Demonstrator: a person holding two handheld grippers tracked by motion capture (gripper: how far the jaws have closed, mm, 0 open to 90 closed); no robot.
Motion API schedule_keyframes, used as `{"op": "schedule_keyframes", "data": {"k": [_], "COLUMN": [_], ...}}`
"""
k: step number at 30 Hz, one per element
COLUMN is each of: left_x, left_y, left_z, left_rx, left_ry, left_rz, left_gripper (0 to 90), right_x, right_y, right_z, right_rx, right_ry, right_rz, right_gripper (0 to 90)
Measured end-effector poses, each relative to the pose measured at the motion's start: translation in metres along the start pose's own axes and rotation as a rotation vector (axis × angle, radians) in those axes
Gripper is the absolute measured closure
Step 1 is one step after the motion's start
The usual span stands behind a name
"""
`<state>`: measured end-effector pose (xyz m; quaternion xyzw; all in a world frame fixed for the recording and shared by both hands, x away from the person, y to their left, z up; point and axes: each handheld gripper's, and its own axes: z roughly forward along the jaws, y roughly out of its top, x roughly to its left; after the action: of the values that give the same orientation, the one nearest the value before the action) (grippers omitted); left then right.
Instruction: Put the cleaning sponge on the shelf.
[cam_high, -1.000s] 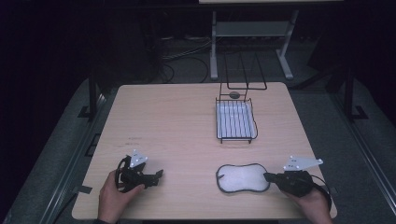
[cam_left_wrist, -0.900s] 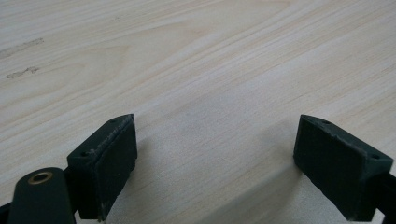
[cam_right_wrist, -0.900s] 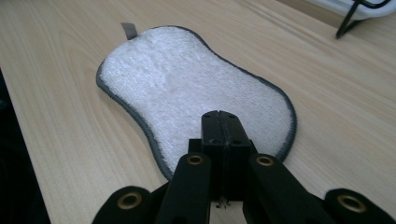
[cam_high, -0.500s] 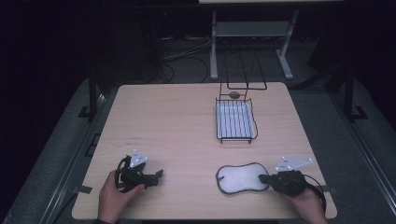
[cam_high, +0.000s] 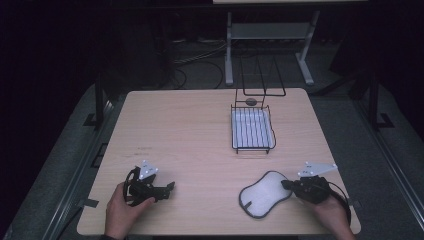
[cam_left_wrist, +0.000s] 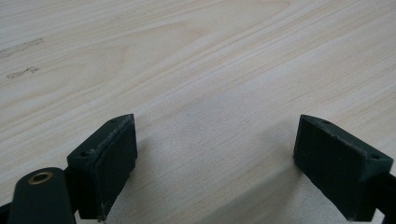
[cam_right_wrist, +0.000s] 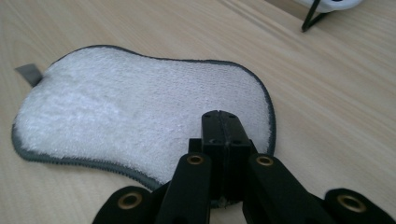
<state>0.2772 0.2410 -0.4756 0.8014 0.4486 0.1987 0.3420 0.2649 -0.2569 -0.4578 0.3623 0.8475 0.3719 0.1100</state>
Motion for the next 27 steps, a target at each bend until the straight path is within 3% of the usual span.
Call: {"op": "schedule_keyframes", "data": {"k": [17, 24, 27], "left_x": [0.000, 0.000, 0.000], "left_y": [0.000, 0.000, 0.000], "left_z": [0.000, 0.000, 0.000], "left_rx": [0.003, 0.000, 0.000], "left_ry": [0.000, 0.000, 0.000], "left_rz": [0.004, 0.000, 0.000], "left_gripper": [12.7, 12.7, 12.7], "right_x": [-0.031, -0.005, 0.020], "right_y": [0.009, 0.018, 0.021], "right_z": [0.002, -0.003, 0.003], "right_rx": [-0.008, -0.065, -0.050], "right_ry": [-0.079, 0.012, 0.076], "right_rz": [0.034, 0.013, -0.029], "right_gripper": [89.7, 89.7, 89.7]}}
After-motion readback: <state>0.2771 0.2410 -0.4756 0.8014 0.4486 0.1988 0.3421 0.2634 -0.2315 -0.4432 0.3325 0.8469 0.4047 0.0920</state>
